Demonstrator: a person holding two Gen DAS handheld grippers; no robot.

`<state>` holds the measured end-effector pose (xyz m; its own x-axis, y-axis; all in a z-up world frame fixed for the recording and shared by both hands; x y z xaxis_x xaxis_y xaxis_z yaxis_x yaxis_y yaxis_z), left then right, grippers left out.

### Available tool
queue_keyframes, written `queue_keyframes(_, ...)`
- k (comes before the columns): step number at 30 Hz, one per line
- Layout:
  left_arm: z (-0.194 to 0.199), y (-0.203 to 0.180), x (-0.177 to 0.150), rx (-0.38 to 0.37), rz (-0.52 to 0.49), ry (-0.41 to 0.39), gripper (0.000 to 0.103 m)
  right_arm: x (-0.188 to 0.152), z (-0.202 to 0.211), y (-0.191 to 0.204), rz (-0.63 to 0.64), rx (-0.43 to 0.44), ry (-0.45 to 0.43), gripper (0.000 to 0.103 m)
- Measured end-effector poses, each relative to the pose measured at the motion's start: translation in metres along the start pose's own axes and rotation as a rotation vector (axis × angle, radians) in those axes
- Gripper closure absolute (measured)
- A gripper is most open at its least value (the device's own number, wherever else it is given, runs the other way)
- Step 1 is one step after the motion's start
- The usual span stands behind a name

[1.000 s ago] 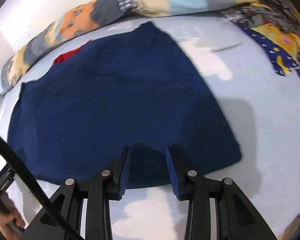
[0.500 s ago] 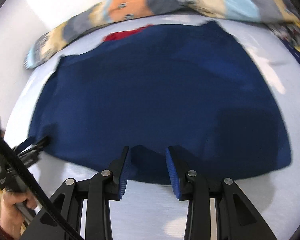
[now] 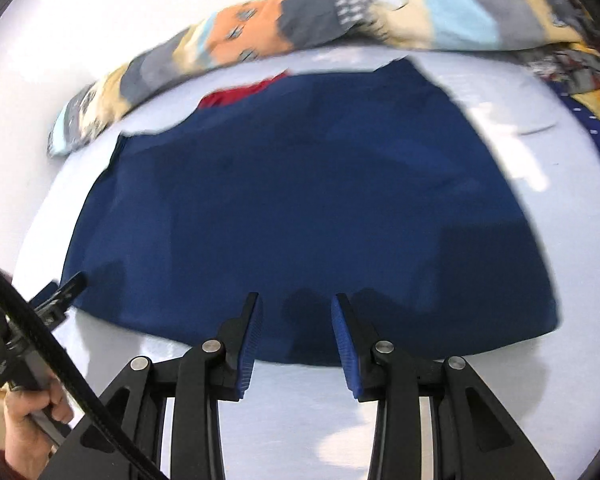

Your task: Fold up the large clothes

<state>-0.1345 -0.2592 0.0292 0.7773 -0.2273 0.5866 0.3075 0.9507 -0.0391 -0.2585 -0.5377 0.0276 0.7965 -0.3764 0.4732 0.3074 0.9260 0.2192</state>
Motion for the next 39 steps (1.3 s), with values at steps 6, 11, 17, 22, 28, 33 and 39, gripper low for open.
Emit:
queue_keyframes(6,-0.015,0.012,-0.007,0.04,0.02,0.079,0.003,-0.004,-0.015,-0.021,-0.019,-0.056,0.04,0.064)
queue_keyframes(11,0.012,0.014,0.002,0.018,0.057,-0.011,0.003,-0.006,0.004,-0.044,-0.015,-0.209,0.019,0.063)
queue_keyframes(17,0.028,-0.01,0.003,-0.048,0.027,-0.066,0.003,0.007,0.011,0.002,0.078,-0.1,-0.076,0.06)
queue_keyframes(22,0.006,-0.023,-0.009,0.008,-0.113,-0.014,0.003,0.01,-0.019,0.05,0.219,-0.025,-0.045,0.06)
queue_keyframes(28,-0.008,-0.007,-0.012,0.028,-0.111,0.029,0.003,0.012,-0.031,0.023,0.204,-0.154,-0.015,0.054)
queue_keyframes(33,0.0,-0.005,-0.007,0.047,-0.09,0.002,0.003,0.007,-0.014,-0.028,0.053,-0.213,-0.004,0.054)
queue_keyframes(39,0.022,-0.013,0.0,0.022,-0.108,-0.067,0.003,-0.003,0.031,-0.11,-0.23,-0.081,-0.075,0.053)
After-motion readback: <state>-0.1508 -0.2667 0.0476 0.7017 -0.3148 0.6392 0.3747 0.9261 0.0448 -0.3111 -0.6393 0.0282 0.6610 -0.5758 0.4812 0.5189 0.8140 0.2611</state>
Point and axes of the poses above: each gripper's, at about its wrist camera, not at the fingertips, and z roughly against the way its jaws point, y to its left, x to its top, the point moved 3 cm from there along -z, roughly the way its jaws point, and after that the axes turned 6 degrees about z, right-handed, at the moved point
